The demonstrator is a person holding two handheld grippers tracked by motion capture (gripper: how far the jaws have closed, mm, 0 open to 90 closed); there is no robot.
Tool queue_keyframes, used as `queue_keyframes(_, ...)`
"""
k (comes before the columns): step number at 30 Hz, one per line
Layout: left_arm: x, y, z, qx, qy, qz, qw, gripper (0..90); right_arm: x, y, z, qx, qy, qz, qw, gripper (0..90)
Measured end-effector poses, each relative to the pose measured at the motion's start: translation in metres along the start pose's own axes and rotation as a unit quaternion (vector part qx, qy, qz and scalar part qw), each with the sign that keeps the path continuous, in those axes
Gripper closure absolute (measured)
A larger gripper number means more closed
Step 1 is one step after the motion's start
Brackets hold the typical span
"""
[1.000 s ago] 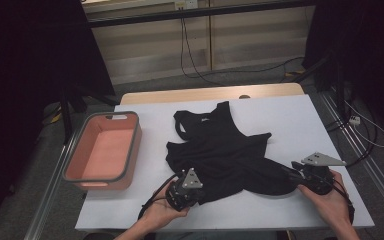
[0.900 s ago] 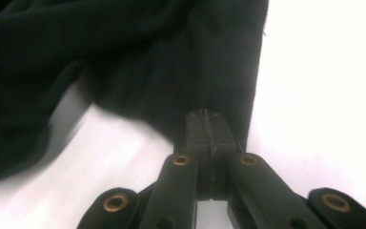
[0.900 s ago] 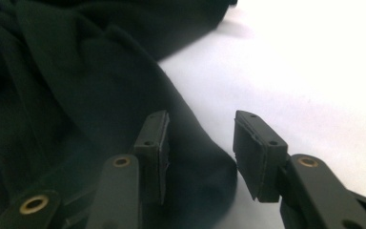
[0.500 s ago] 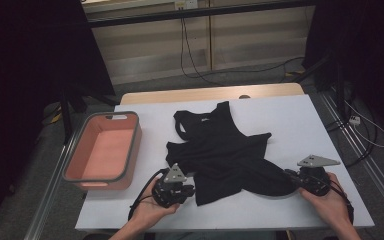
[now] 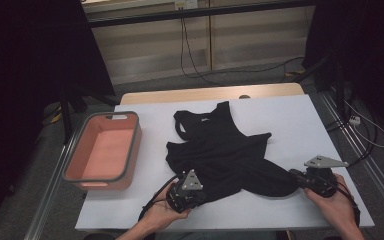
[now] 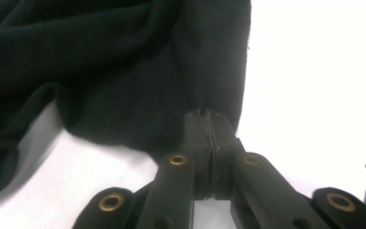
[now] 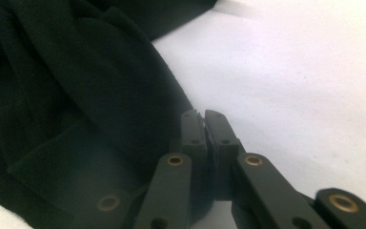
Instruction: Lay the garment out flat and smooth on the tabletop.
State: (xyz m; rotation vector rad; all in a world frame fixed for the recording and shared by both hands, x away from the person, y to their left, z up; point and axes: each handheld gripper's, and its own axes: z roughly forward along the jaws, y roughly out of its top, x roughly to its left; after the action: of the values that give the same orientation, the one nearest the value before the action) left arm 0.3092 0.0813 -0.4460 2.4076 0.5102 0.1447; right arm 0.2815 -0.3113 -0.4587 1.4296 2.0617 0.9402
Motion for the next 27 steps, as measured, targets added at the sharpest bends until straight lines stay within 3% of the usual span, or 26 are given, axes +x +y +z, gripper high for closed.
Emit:
queue_keyframes(3, 0.003, -0.005, -0.006, 0.006, 0.006, -0.008, 0.9999, 89.6, -0.002, -0.001, -0.001, -0.002, 0.002, 0.002, 1.0000, 88.1)
queue_keyframes(7, 0.010, -0.019, -0.020, 0.001, 0.005, -0.035, 0.9994, 89.6, -0.002, -0.002, -0.003, -0.001, 0.008, 0.005, 1.0000, 88.3)
queue_keyframes(11, 0.015, -0.025, -0.036, -0.003, 0.009, -0.045, 0.9989, 89.6, 0.002, 0.001, -0.007, -0.013, 0.014, -0.004, 0.9998, 88.3)
queue_keyframes(13, 0.016, -0.027, -0.046, -0.004, 0.008, -0.040, 0.9991, 89.6, 0.005, 0.003, -0.011, -0.026, 0.019, -0.004, 0.9995, 88.3)
queue_keyframes(18, 0.022, -0.036, -0.071, -0.010, 0.027, -0.045, 0.9986, 89.6, 0.009, 0.006, -0.017, -0.044, 0.014, -0.016, 0.9988, 88.6)
queue_keyframes(19, 0.024, -0.037, -0.075, -0.009, 0.038, -0.048, 0.9981, 89.6, 0.008, 0.006, -0.017, -0.043, 0.011, -0.015, 0.9989, 88.6)
queue_keyframes(21, 0.031, -0.039, -0.076, -0.012, 0.043, -0.059, 0.9973, 89.6, 0.005, 0.005, -0.018, -0.043, 0.006, -0.013, 0.9990, 88.6)
queue_keyframes(24, 0.040, -0.044, -0.064, -0.005, 0.032, -0.073, 0.9968, 89.3, 0.003, 0.003, -0.017, -0.034, 0.005, -0.011, 0.9993, 88.6)
queue_keyframes(27, 0.043, -0.048, -0.053, 0.007, 0.034, -0.080, 0.9962, 88.2, 0.005, -0.001, -0.013, -0.014, 0.011, -0.014, 0.9997, 87.9)
